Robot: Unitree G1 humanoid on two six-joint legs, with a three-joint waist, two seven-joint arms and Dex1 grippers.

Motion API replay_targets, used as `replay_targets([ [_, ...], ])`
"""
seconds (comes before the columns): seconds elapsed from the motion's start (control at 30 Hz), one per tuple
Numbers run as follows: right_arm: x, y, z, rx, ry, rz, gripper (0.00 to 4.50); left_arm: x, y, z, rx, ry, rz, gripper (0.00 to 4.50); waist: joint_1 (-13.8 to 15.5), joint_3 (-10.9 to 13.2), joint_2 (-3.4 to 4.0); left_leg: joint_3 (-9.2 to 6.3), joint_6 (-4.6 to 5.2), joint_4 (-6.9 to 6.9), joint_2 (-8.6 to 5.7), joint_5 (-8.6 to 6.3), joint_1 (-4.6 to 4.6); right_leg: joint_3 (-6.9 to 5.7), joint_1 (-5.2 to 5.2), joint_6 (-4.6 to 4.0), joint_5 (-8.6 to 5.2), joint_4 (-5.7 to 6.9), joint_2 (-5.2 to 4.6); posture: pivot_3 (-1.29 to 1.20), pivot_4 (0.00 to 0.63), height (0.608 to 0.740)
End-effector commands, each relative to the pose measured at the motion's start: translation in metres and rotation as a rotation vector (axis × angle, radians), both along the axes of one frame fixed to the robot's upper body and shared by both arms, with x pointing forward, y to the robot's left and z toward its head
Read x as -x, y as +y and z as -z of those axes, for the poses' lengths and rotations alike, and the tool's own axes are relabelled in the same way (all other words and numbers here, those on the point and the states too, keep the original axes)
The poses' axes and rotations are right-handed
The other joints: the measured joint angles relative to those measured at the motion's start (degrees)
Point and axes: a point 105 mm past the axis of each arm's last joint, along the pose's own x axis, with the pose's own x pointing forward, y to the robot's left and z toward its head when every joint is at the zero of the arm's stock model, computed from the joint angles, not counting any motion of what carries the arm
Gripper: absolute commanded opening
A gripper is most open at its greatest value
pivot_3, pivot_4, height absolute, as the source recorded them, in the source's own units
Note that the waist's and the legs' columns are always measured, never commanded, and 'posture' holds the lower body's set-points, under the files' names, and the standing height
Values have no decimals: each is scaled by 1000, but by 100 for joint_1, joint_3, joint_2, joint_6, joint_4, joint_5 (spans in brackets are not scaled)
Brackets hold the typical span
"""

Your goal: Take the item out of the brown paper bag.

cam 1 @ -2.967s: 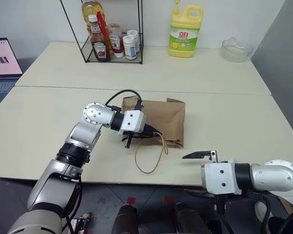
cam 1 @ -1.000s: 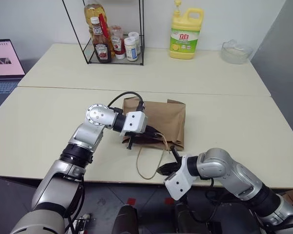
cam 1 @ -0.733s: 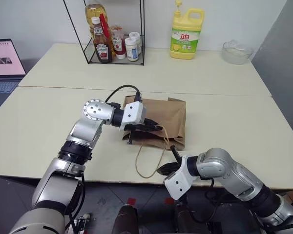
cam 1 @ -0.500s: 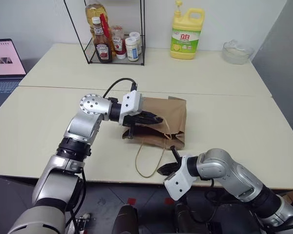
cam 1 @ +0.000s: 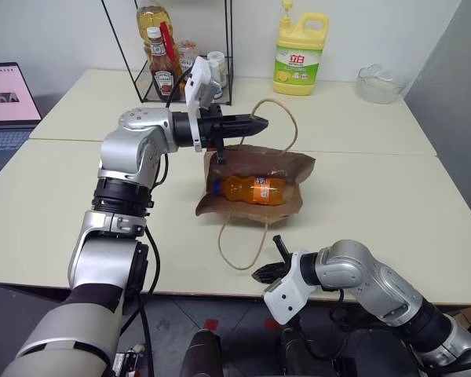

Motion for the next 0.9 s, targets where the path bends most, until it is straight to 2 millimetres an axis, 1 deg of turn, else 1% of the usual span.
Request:
replay_targets([
  [0.03, -1, -16, 22, 74, 54, 84, 18, 13, -4, -22, 38, -62, 69, 0, 5, 0, 0, 0, 0, 0, 0, 0, 0, 0, 0, 0, 0, 0, 0, 0, 150, 740],
  [0.1, -4, -22, 20, 53, 60, 135, 18, 17, -5, -23, 46, -58, 90, 0, 8, 0, 0, 0, -1, 0, 0, 0, -2, -1, 0, 0, 0, -1, -1, 0, 150, 740],
  [0.17, -7, -28, 12, 8, 74, 196, 18, 20, -6, -23, 49, -56, 108, 0, 22, 0, 0, -1, -1, 1, -1, 0, -4, -1, 0, 0, 0, -2, -2, 0, 150, 740],
  [0.27, -5, -39, -2, -47, 82, 253, 555, 24, -5, -21, 44, -51, 123, 0, 33, 0, 0, -2, -1, 2, -3, 0, -9, -2, -1, 0, 0, -4, -4, 0, 150, 740],
  [0.37, 1, -51, -15, -54, 97, 287, 1560, 26, -4, -18, 32, -49, 134, 0, 32, 1, 0, -2, -1, 2, -6, 0, -10, -2, 0, 0, 0, -5, -6, 0, 150, 740],
  [0.47, 10, -56, -41, -67, 151, 313, 2623, 28, -3, -13, 13, -53, 145, 0, 16, 2, -1, -4, -1, 1, -5, 0, -10, -3, -2, 0, 0, -4, -4, 0, 150, 740],
  [0.5, 12, -58, -46, -72, 163, 325, 2923, 28, -2, -12, 8, -53, 148, 0, 14, 2, 0, -6, -1, 1, -4, 0, -10, -4, -2, 0, 0, -5, -3, 0, 150, 740],
  [0.57, 19, -67, -66, -113, 230, 380, 3628, 29, -2, -7, -4, -52, 152, 0, 12, 3, 0, -6, -1, 0, -4, 0, -12, -3, -4, 0, 0, -5, -3, 0, 150, 740],
  [0.67, 23, -73, -92, -192, 314, 438, 3628, 29, -1, -4, -17, -55, 155, 0, 13, 3, -1, -7, -1, -2, -3, -1, -14, -5, -2, 0, 0, -11, -3, 0, 150, 740],
  [0.7, 23, -74, -97, -210, 330, 448, 3628, 28, 0, -3, -18, -55, 156, 0, 14, 3, -1, -8, -1, -2, -3, -1, -14, -6, -1, 0, 0, -11, -3, 0, 150, 740],
  [0.77, 20, -74, -118, -282, 354, 461, 3628, 28, 0, -3, -20, -56, 156, 0, 11, 3, 0, -10, 0, -2, -2, -1, -12, -8, -1, 0, 0, -11, -3, 0, 150, 740],
  [0.83, 12, -68, -140, -358, 337, 453, 3628, 27, 1, -2, -21, -58, 153, 0, 0, 4, 1, -9, 0, -1, -3, -1, -14, -6, -3, 0, 0, -10, -3, 0, 150, 740],
  [0.9, 2, -59, -153, -409, 304, 441, 3628, 26, 1, -3, -20, -59, 151, 0, -12, 5, 1, -9, 0, -5, -2, -1, -12, -6, -4, 0, 0, -11, -2, 0, 150, 740],
])
